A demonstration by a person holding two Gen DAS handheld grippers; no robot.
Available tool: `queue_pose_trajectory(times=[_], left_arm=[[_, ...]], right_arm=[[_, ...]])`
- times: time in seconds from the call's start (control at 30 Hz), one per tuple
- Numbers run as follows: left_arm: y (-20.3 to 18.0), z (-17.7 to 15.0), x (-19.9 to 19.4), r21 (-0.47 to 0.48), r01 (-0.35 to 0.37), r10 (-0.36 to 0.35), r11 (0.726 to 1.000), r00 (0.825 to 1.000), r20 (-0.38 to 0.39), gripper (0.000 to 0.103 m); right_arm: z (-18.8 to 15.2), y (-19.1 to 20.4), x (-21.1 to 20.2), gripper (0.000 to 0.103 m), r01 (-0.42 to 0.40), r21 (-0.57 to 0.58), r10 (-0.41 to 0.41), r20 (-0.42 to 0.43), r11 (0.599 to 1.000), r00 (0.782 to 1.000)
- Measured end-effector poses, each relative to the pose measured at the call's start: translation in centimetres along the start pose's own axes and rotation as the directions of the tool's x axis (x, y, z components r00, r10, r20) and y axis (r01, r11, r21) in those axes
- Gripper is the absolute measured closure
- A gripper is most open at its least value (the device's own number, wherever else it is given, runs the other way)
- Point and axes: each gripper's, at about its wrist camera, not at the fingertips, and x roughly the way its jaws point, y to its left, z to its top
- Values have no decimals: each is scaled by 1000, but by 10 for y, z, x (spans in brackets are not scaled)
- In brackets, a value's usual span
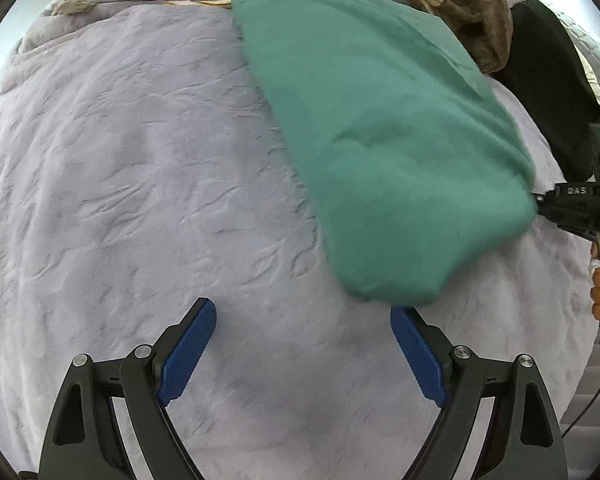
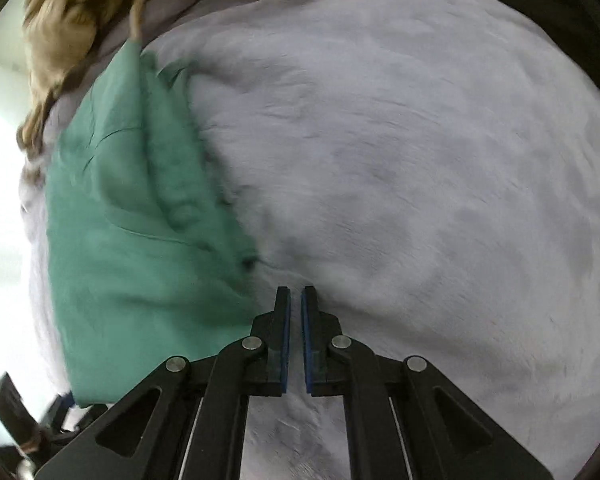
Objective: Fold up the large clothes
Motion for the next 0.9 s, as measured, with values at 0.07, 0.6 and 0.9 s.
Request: queue_pose_trajectory(times=[0.07,0.6,0.9], left_arm=[[5,-4,-6,7,-9,10,1000,1000,-7,13],[23,80,-12,-185,-28,44,982,995,85,13],[-2,78,6,-173,-58,60,983,998,8,13]], right_arm=[[-3,-9,-14,97,-30,28,30,9,999,1000],[51,115,-12,63,-54,-327,76,53,943,996],[66,82,18,50,-16,-244,12,-17,970,1000]])
